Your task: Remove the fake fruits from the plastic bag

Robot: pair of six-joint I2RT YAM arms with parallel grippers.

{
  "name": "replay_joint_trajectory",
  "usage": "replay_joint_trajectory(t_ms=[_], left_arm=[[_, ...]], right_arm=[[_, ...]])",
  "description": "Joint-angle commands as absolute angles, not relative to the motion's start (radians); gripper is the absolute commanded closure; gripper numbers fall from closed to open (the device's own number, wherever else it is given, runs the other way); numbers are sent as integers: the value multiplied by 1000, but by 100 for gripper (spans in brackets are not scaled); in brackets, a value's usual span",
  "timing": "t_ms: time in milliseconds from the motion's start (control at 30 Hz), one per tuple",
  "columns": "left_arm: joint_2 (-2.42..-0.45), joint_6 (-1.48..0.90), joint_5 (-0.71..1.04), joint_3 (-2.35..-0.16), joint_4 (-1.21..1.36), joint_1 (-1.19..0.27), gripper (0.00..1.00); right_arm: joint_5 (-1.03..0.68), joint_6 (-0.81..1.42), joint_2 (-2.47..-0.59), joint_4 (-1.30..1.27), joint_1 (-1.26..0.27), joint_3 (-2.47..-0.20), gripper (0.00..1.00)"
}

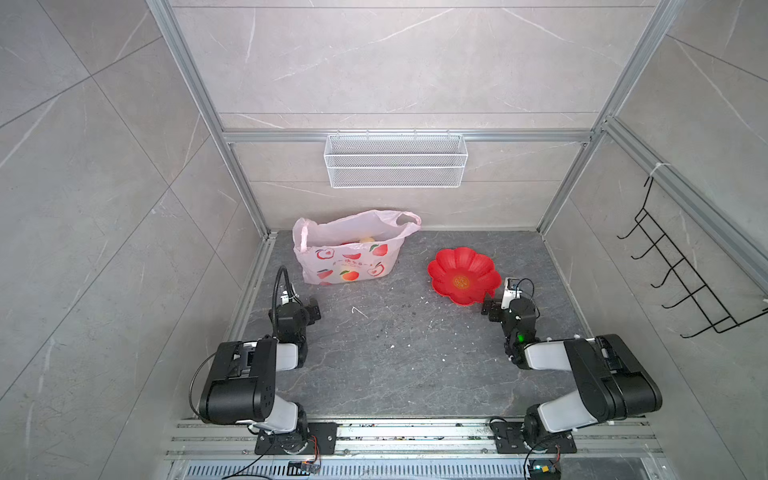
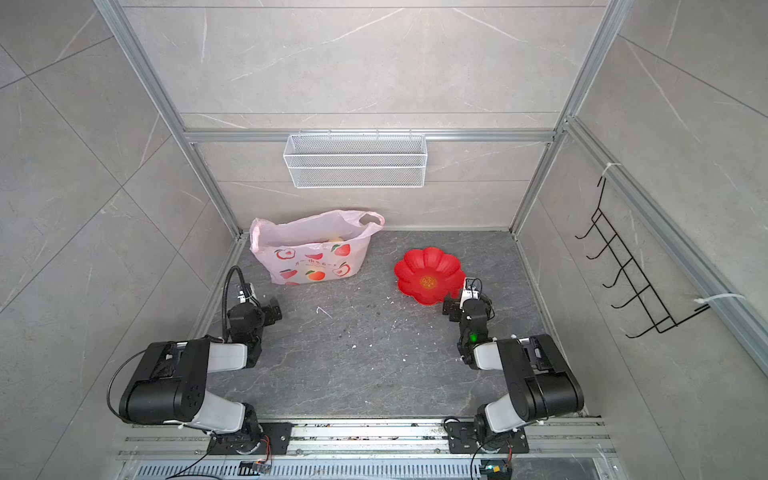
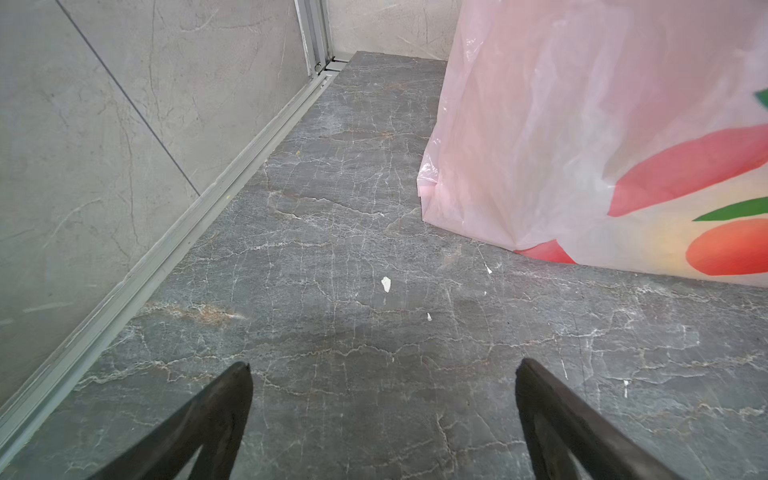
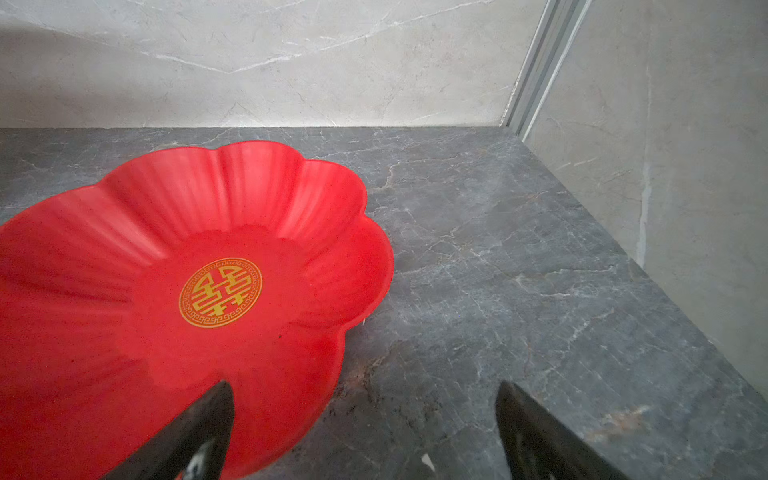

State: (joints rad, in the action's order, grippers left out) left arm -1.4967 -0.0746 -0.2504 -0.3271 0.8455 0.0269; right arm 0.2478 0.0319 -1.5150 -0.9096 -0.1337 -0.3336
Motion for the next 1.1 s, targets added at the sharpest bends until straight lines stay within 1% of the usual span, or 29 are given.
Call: replay_joint_trajectory(t_ms=[0, 900, 1000, 1067], left_arm=[[-1499, -52, -236, -344, 878, 29, 0], [-1490, -46, -232, -344, 878, 29, 0], [-1390, -32, -193, -373, 736, 29, 0], [-1294, -54, -231, -396, 620, 29, 0]], right_arm=[[265, 24, -1517, -903, -140, -348, 1], [265, 23, -1517, -907, -140, -346, 1], [262, 23, -1498, -900, -141, -346, 1], [269, 21, -1423, -763, -141, -385, 1]])
